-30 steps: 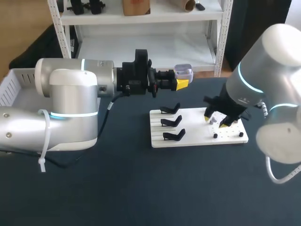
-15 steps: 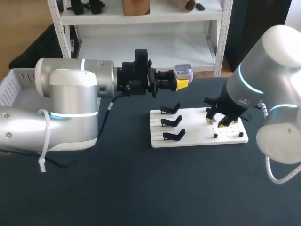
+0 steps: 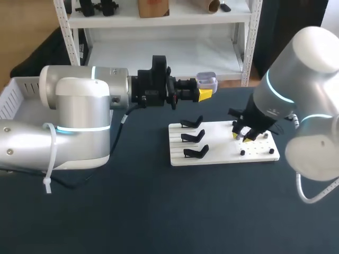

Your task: Pick up each earbud case from the left stands, insert the matching earbuds, close the lid, and place the case in the box.

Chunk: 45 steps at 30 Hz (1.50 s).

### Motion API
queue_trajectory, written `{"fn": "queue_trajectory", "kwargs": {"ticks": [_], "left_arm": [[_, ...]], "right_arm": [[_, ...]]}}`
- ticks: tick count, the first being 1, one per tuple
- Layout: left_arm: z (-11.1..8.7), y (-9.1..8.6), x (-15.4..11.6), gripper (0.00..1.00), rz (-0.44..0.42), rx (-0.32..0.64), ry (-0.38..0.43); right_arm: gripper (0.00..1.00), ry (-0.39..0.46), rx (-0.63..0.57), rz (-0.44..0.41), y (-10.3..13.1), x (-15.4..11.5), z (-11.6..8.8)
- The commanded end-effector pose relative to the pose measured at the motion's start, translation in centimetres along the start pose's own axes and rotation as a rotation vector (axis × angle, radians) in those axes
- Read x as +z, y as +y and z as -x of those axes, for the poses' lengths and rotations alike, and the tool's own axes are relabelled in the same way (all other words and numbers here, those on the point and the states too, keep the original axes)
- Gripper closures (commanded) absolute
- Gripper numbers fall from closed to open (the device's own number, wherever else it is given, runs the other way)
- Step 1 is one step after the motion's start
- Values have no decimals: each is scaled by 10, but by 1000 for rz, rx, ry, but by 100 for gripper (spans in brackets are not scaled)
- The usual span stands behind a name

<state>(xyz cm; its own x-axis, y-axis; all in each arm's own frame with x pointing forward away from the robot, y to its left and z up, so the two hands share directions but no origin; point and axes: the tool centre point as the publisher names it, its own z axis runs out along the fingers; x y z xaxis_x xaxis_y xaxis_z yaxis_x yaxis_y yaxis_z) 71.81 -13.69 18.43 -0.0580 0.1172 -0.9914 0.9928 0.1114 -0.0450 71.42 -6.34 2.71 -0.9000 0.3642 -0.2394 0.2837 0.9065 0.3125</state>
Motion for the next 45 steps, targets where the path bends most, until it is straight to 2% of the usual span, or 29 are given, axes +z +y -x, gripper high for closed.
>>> {"fn": "queue_trajectory", "kwargs": {"ticks": [1,10,11,12,17,21,25,31,33,39,45], "left_arm": [[-1,-1,0,100,6,1,-3],[-1,-1,0,100,6,1,-3],[-1,-1,0,100,6,1,-3],[-1,-1,0,100,6,1,-3],[-1,-1,0,100,6,1,-3],[-1,-1,0,100,6,1,-3],[-1,-1,0,100,6,1,-3],[-1,-1,0,100,6,1,-3],[-1,-1,0,100,6,1,-3],[-1,-1,0,100,6,1,-3],[-1,-1,0,100,6,1,-3]], "right_arm": [[76,8,0,-5,2,3,1],[87,9,3,-10,1,4,2],[91,9,3,-11,1,4,2],[100,10,4,-14,1,4,1],[100,12,7,-23,1,2,0],[100,39,58,-11,0,-10,-1],[100,71,65,-40,2,-23,-1],[100,119,52,-68,4,-53,0],[100,130,30,-90,6,-68,1],[100,181,11,-78,13,-121,10],[100,131,-90,-74,32,-180,16]]}}
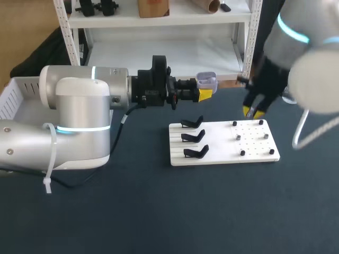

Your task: Pick up each earbud case from the left stands, insert the matching earbuds, close the lid, and place the case in the box.

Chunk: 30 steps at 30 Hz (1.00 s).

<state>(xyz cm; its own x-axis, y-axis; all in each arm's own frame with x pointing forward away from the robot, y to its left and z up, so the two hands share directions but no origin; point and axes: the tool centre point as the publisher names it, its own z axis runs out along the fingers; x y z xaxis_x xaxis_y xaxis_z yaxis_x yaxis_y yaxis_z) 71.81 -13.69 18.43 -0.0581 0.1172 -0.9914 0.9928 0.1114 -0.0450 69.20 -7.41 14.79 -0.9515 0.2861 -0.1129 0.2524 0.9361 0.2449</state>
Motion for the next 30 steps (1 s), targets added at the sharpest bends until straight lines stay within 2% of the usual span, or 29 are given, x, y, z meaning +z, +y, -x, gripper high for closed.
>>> {"fn": "queue_trajectory", "kwargs": {"ticks": [1,7,14,20,30], "left_arm": [[-1,-1,0,100,6,1,-3],[-1,-1,0,100,6,1,-3],[-1,-1,0,100,6,1,-3],[-1,-1,0,100,6,1,-3],[-1,-1,0,100,6,1,-3]], "right_arm": [[100,-32,-58,-16,11,-68,-6],[100,-73,-161,21,41,-111,-9],[100,-101,-267,40,82,-135,-16],[100,-90,-367,44,109,-133,-24],[100,-71,-442,18,131,-113,-28]]}}
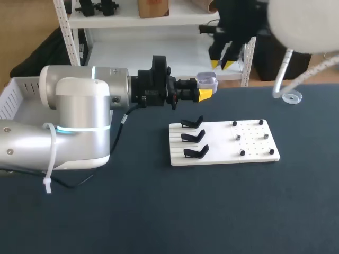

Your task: Pick up each earbud case from the left stands, insert the matching earbuds, close the lid, and place the case in the box.

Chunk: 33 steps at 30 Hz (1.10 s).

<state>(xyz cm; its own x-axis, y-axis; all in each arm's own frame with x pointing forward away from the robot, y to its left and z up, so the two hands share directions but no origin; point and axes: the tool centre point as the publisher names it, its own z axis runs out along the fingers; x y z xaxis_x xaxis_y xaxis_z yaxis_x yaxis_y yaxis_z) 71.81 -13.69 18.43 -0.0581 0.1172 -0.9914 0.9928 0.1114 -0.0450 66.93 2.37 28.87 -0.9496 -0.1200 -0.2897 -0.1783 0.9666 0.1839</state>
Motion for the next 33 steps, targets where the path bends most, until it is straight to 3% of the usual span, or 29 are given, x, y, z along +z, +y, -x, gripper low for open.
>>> {"fn": "queue_trajectory", "kwargs": {"ticks": [1,19,33], "left_arm": [[-1,-1,1,100,6,1,-3],[-1,-1,1,100,6,1,-3],[-1,-1,1,100,6,1,-3]], "right_arm": [[100,14,-6,-7,8,9,9],[100,64,-49,-13,14,45,9],[100,69,-46,-29,8,57,16]]}}
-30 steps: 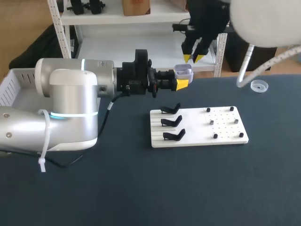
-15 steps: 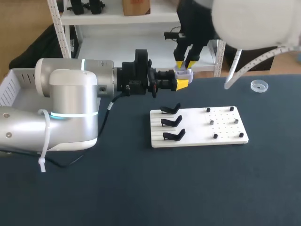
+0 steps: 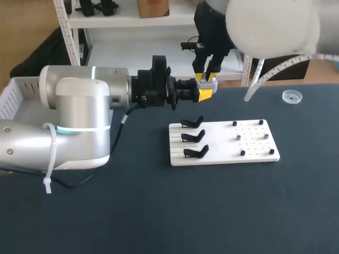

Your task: Pick up each earbud case from the left stands, insert the matching earbuds, close the lid, and place the case in the box.

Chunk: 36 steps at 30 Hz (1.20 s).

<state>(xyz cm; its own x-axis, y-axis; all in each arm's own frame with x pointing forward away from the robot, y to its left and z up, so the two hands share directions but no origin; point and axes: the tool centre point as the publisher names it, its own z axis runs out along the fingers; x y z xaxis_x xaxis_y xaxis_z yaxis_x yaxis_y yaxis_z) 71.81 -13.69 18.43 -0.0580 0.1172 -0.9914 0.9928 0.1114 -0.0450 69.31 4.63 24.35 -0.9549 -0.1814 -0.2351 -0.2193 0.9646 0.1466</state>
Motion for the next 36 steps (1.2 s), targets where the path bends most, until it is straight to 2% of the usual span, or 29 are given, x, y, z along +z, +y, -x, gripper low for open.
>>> {"fn": "queue_trajectory", "kwargs": {"ticks": [1,36], "left_arm": [[-1,-1,0,100,6,1,-3],[-1,-1,0,100,6,1,-3]], "right_arm": [[100,4,5,-4,-2,3,4],[100,23,9,-19,-2,13,3]]}}
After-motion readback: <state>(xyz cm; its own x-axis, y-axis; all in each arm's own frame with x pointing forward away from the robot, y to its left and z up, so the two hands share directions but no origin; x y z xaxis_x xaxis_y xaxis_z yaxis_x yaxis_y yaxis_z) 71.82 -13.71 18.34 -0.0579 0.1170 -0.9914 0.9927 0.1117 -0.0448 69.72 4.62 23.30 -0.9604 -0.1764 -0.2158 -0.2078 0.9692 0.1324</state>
